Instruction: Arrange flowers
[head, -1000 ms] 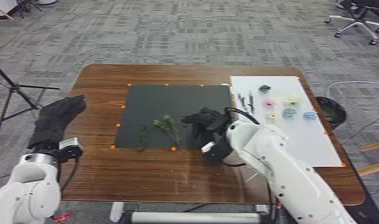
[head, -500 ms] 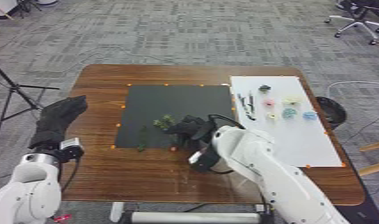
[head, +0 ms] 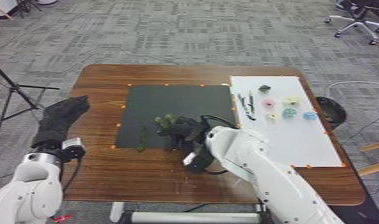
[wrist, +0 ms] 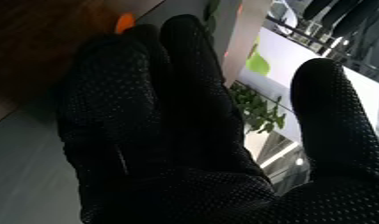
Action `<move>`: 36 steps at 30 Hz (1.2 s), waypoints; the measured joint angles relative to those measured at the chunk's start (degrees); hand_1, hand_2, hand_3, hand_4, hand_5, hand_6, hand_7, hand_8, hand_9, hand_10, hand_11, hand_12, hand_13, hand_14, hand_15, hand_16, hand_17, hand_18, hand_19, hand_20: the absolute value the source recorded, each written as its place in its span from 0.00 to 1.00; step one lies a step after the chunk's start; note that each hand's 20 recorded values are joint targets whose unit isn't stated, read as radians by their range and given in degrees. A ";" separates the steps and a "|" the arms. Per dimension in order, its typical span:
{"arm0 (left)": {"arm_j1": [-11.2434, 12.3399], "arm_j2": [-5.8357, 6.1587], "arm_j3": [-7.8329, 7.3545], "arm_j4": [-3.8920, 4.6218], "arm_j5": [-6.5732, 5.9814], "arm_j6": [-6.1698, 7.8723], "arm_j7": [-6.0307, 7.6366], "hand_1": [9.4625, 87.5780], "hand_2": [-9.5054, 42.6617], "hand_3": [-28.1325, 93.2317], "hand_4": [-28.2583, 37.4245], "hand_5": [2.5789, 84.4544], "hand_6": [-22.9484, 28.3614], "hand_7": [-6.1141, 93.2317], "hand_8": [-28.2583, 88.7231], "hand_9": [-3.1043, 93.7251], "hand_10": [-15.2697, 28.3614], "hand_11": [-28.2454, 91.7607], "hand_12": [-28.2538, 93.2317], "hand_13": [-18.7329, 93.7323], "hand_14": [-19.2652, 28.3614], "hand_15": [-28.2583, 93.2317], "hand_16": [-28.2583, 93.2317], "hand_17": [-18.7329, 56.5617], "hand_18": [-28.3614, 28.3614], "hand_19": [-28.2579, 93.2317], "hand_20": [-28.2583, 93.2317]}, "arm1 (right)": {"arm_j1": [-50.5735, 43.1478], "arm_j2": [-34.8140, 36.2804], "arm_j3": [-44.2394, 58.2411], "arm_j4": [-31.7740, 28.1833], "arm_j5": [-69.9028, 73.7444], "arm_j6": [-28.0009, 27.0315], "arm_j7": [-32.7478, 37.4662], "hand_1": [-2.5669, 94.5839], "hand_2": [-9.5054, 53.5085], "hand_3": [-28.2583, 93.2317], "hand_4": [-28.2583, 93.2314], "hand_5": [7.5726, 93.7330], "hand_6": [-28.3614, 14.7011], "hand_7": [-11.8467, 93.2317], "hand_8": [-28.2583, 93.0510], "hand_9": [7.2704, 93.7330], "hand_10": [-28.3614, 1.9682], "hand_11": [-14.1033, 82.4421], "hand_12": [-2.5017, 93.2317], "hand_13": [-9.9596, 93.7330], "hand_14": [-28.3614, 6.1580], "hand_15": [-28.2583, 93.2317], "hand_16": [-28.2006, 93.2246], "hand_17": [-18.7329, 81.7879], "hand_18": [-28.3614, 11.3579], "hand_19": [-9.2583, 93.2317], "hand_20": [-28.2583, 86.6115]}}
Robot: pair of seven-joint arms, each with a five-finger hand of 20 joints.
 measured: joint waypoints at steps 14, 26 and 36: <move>0.19 -0.03 -0.66 -0.11 -0.02 0.00 0.12 0.24 0.26 0.77 0.12 0.56 0.56 0.25 0.18 0.48 0.68 0.42 0.33 0.47 0.78 0.37 0.26 0.30 0.75 0.33 0.37 | -0.35 3.43 8.83 -3.33 -1.50 -7.23 4.10 0.34 0.11 0.65 0.20 0.70 0.50 0.48 0.19 0.84 0.32 0.36 0.25 0.82 0.48 0.71 0.48 0.53 0.02 0.79 0.69; 0.58 -0.03 -0.79 -0.31 -0.03 -0.01 0.12 0.24 0.26 0.77 0.12 0.56 0.56 0.25 0.18 0.49 0.68 0.42 0.33 0.47 0.78 0.37 0.26 0.30 0.75 0.33 0.37 | 2.81 12.05 9.61 -3.03 -36.63 2.98 -0.69 0.31 0.00 0.61 0.16 0.74 0.49 0.28 0.22 0.89 0.45 0.42 0.28 0.89 0.62 0.72 0.52 0.69 0.17 1.00 0.79; 1.05 -0.03 -0.94 -0.75 -0.06 -0.01 0.05 0.24 0.26 0.77 0.12 0.56 0.55 0.25 0.18 0.49 0.68 0.42 0.33 0.47 0.79 0.37 0.26 0.30 0.75 0.33 0.37 | 9.18 12.59 5.02 4.56 -52.58 -13.28 -2.16 0.21 0.00 0.54 0.11 0.76 0.44 0.22 0.22 0.92 0.43 0.44 0.29 0.92 0.63 0.71 0.54 0.71 0.19 1.00 0.79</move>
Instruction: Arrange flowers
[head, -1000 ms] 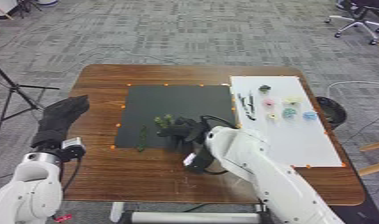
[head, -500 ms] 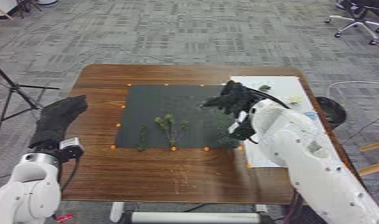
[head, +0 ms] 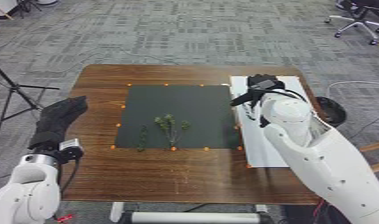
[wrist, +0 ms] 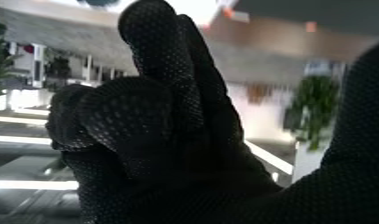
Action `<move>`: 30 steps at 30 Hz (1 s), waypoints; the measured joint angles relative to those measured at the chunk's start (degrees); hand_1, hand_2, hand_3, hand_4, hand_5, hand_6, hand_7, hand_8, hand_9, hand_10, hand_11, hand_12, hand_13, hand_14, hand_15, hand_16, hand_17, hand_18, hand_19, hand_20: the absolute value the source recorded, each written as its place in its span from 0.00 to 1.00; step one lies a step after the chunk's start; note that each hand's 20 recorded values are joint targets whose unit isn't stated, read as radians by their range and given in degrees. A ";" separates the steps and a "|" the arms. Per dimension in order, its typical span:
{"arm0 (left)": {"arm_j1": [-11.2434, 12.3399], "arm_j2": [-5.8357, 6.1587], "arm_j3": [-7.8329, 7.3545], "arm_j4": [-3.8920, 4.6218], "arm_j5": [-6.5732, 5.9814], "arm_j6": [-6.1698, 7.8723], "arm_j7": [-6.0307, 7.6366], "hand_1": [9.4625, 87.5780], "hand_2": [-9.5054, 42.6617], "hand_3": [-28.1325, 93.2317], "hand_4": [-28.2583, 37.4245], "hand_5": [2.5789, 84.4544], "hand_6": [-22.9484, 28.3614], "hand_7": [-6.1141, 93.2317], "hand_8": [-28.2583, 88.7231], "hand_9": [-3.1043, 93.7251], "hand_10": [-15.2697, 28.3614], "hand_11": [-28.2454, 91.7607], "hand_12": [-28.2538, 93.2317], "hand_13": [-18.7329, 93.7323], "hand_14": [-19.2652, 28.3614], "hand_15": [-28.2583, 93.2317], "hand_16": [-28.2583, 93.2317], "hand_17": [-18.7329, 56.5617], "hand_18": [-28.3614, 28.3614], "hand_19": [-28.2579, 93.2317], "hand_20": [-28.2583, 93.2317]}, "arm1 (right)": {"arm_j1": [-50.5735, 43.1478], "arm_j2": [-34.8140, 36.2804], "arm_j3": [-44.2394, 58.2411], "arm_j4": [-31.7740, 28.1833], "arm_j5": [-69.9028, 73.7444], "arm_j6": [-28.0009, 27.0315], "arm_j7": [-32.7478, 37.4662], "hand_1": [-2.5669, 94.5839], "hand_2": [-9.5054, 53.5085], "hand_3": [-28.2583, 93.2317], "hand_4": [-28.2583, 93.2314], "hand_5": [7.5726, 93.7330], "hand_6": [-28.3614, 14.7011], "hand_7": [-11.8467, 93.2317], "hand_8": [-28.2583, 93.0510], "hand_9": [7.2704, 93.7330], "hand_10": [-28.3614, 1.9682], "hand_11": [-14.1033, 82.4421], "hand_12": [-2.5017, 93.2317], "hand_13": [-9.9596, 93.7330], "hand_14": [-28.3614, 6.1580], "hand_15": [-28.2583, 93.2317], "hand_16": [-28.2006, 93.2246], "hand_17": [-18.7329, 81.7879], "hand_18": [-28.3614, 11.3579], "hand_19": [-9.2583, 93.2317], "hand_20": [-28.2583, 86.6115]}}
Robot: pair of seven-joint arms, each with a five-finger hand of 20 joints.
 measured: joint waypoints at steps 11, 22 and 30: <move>0.11 -0.08 -0.22 -0.15 0.00 -0.09 -0.07 0.24 0.26 0.77 0.12 0.56 0.55 0.25 0.18 0.49 0.68 0.42 0.33 0.47 0.79 0.37 0.26 0.30 0.75 0.33 0.37 | 2.43 -2.51 -0.03 5.29 3.69 -3.32 1.18 0.29 0.00 0.60 0.17 0.80 0.48 0.24 0.23 0.94 0.43 0.44 0.29 0.94 0.63 0.69 0.54 0.73 0.19 1.00 0.78; 0.08 -0.27 -0.15 -0.15 0.00 -0.48 -0.26 0.24 0.26 0.77 0.12 0.56 0.56 0.25 0.18 0.48 0.68 0.42 0.33 0.47 0.79 0.37 0.26 0.30 0.75 0.33 0.37 | 1.53 -5.39 0.65 8.63 3.36 -2.83 2.70 0.34 0.01 0.61 0.18 0.80 0.49 0.25 0.22 0.95 0.45 0.44 0.29 0.95 0.64 0.69 0.54 0.74 0.20 1.00 0.77; 0.00 -0.44 0.07 -0.10 0.00 -0.74 -0.46 0.24 0.26 0.77 0.12 0.56 0.56 0.25 0.18 0.48 0.68 0.41 0.33 0.47 0.78 0.37 0.26 0.30 0.75 0.33 0.37 | 1.57 -7.31 1.39 10.14 1.98 -3.08 2.98 0.43 0.10 0.60 0.18 0.81 0.51 0.27 0.22 0.96 0.47 0.44 0.29 0.95 0.66 0.68 0.54 0.74 0.21 1.00 0.77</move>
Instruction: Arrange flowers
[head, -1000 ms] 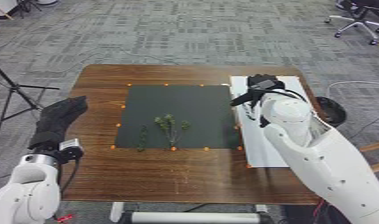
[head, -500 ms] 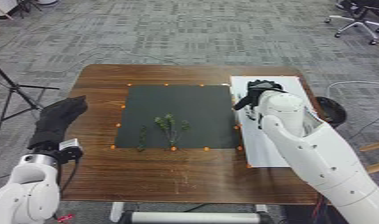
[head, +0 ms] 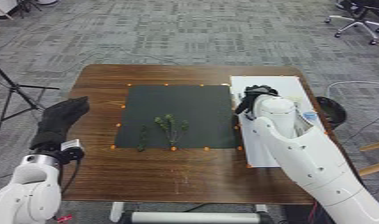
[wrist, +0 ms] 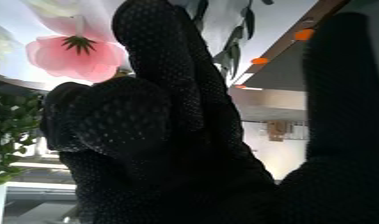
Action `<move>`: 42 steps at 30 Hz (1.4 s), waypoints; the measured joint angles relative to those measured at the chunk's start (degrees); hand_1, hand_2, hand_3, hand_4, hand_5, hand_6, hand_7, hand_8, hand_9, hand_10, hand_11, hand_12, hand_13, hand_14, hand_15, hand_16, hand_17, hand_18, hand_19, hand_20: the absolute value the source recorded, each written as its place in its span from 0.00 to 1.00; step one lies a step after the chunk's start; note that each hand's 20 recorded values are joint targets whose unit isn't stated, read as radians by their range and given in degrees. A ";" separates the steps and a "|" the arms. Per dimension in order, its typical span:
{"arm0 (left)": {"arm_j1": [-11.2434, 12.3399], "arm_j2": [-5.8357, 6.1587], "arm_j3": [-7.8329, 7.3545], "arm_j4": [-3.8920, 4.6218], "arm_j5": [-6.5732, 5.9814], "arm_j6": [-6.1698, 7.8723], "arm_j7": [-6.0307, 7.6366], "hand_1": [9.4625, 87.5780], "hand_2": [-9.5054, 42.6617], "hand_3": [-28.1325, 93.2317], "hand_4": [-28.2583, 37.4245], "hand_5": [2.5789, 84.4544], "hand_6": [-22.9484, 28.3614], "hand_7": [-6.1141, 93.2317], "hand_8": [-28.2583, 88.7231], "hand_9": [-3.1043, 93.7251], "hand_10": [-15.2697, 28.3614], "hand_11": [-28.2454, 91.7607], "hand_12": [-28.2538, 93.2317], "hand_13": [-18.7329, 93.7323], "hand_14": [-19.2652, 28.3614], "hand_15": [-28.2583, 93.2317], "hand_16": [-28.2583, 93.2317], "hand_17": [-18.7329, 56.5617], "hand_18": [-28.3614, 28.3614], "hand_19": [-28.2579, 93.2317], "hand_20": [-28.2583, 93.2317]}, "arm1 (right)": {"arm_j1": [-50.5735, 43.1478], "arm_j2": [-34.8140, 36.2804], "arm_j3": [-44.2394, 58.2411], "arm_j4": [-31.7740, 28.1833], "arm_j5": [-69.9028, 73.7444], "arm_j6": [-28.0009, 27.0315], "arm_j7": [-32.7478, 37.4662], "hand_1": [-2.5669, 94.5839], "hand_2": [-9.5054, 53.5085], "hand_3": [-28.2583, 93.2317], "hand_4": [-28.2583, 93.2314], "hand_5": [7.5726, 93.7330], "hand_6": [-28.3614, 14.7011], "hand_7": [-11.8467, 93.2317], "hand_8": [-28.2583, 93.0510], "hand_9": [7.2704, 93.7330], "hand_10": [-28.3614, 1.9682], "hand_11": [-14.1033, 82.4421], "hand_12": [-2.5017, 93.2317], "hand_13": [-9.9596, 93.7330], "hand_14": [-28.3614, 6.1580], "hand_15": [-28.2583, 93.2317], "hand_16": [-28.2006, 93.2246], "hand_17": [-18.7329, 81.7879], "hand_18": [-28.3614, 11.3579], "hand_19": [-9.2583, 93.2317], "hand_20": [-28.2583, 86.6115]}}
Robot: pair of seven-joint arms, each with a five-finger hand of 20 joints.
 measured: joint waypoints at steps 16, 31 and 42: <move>0.00 -0.52 -0.08 -0.03 -0.33 -0.03 0.04 0.24 0.26 0.77 0.12 0.56 0.56 0.25 0.18 0.48 0.68 0.41 0.33 0.47 0.78 0.37 0.26 0.29 0.75 0.33 0.38 | 1.46 -2.00 1.79 1.47 5.30 -3.39 3.19 0.61 0.06 0.59 0.26 0.84 0.54 0.23 0.45 0.97 0.51 0.43 0.30 0.97 0.67 0.67 0.56 0.75 0.22 1.00 0.77; -0.03 -0.66 -0.07 -0.05 -0.76 0.07 -0.12 0.24 0.26 0.77 0.12 0.56 0.56 0.25 0.18 0.48 0.68 0.41 0.33 0.47 0.78 0.37 0.26 0.29 0.75 0.34 0.37 | 1.55 -1.47 0.97 0.82 9.93 -0.44 1.23 0.60 0.07 0.64 0.28 0.86 0.61 0.28 0.49 0.99 0.59 0.49 0.30 0.97 0.70 0.72 0.56 0.77 0.22 1.00 0.81; 0.15 -0.69 -0.19 -0.27 -0.83 0.06 -0.15 0.24 0.26 0.77 0.12 0.56 0.56 0.25 0.18 0.48 0.68 0.42 0.33 0.47 0.79 0.37 0.26 0.29 0.75 0.34 0.37 | 1.69 1.46 -0.39 -5.83 12.21 5.06 -0.17 0.57 0.04 0.68 0.29 0.87 0.61 0.30 0.49 1.00 0.61 0.51 0.30 0.98 0.71 0.72 0.56 0.78 0.22 1.00 0.82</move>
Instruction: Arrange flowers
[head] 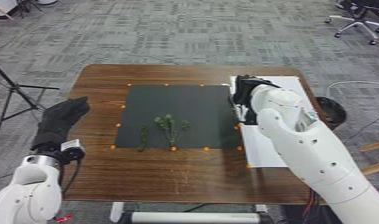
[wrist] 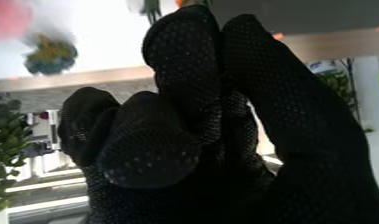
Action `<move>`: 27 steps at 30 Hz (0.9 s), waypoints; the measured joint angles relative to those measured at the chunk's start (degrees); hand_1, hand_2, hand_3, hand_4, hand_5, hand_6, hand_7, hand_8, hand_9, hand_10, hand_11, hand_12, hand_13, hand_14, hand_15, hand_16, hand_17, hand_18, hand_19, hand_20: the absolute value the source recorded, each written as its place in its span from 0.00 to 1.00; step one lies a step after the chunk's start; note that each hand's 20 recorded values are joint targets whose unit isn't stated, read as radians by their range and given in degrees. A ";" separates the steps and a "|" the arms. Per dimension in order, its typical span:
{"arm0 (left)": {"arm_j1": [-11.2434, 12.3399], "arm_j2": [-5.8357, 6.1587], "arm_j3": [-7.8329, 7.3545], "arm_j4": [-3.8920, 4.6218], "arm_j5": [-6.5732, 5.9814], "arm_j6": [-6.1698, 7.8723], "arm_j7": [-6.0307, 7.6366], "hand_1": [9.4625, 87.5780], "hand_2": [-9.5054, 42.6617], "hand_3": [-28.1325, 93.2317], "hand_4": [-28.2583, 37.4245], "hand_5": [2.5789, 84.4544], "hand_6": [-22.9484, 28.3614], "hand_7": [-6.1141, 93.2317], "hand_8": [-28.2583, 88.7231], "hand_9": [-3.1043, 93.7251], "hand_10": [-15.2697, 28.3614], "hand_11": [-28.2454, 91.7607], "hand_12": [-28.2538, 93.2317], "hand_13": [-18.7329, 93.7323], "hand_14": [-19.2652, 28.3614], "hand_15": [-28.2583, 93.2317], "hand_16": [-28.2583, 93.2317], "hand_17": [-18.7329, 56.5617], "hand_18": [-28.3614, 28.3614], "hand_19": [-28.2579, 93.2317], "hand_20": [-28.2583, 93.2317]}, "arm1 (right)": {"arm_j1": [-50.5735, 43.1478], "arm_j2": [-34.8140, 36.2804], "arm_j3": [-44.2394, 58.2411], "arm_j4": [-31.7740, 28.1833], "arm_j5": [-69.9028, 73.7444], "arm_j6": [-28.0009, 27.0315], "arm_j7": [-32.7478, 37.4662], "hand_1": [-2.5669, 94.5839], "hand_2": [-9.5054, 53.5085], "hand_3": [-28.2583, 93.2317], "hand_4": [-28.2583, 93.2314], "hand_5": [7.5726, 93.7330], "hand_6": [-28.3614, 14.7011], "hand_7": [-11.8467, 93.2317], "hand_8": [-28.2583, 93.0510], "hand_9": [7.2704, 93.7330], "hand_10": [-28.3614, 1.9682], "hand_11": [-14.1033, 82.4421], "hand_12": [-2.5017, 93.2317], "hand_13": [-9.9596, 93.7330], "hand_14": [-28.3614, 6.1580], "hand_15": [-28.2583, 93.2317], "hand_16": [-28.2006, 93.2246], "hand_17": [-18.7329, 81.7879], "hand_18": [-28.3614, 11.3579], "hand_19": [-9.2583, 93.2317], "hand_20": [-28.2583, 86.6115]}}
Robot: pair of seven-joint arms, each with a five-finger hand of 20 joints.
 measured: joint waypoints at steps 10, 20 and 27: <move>-0.18 0.00 0.14 0.02 0.02 -0.15 -0.13 0.24 0.26 0.77 0.12 0.56 0.56 0.25 0.18 0.48 0.68 0.42 0.33 0.47 0.78 0.37 0.26 0.29 0.75 0.34 0.37 | -0.31 -0.20 -0.24 1.76 -7.15 1.39 -3.30 0.30 0.01 0.71 0.23 0.83 0.54 0.32 0.21 0.96 0.51 0.47 0.30 0.95 0.69 0.71 0.55 0.75 0.21 1.00 0.81; -0.61 0.00 0.68 0.16 0.04 -0.37 -0.51 0.24 0.26 0.77 0.12 0.56 0.56 0.25 0.18 0.48 0.68 0.41 0.33 0.47 0.79 0.37 0.26 0.29 0.75 0.34 0.37 | -3.35 -2.17 1.36 5.26 -7.52 1.33 -2.72 0.30 0.01 0.71 0.23 0.83 0.54 0.32 0.22 0.96 0.50 0.46 0.30 0.95 0.69 0.70 0.55 0.75 0.21 1.00 0.80; -0.85 -0.05 0.86 0.16 0.05 -0.51 -0.58 0.24 0.26 0.77 0.12 0.56 0.55 0.25 0.18 0.48 0.68 0.41 0.33 0.47 0.79 0.37 0.26 0.29 0.75 0.34 0.37 | -3.44 -3.66 2.43 6.02 -7.96 1.42 -2.27 0.37 0.00 0.69 0.22 0.83 0.54 0.32 0.22 0.96 0.51 0.46 0.30 0.96 0.69 0.70 0.55 0.75 0.22 1.00 0.79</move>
